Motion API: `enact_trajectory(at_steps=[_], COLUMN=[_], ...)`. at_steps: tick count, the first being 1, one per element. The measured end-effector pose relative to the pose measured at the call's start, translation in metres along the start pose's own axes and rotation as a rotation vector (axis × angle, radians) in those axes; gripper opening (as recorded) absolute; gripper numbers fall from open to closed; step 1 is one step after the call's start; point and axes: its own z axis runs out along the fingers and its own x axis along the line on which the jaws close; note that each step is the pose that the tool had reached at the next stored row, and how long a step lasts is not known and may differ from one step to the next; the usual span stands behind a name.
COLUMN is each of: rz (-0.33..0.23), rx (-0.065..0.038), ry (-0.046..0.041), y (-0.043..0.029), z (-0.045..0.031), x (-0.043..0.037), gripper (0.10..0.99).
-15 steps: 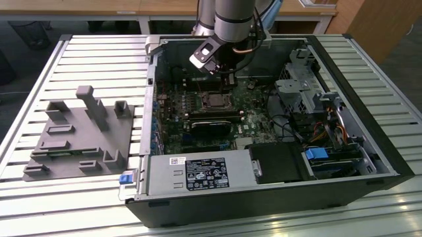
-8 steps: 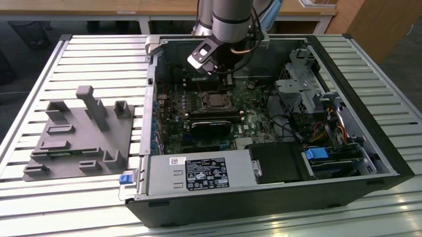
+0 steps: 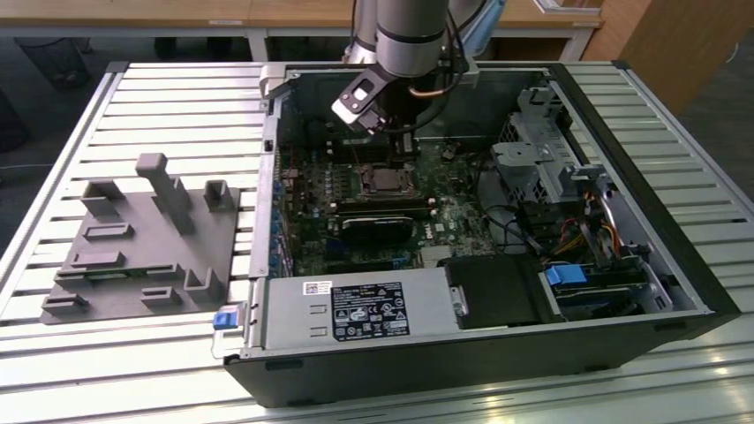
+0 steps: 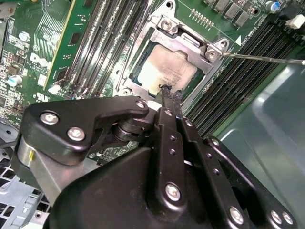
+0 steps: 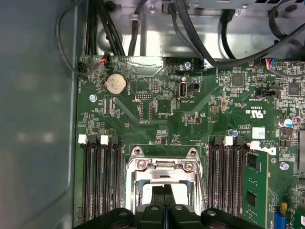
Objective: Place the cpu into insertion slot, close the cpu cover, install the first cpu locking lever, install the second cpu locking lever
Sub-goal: 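Close the cpu cover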
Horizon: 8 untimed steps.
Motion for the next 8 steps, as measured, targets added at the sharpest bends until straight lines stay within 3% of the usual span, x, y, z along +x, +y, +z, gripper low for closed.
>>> enact_trajectory(at_steps=[8], rz=[0.000], rx=[0.000], ry=[0.0000], y=[-0.0075], z=[0.0014], x=[-0.0001], gripper=[0.106])
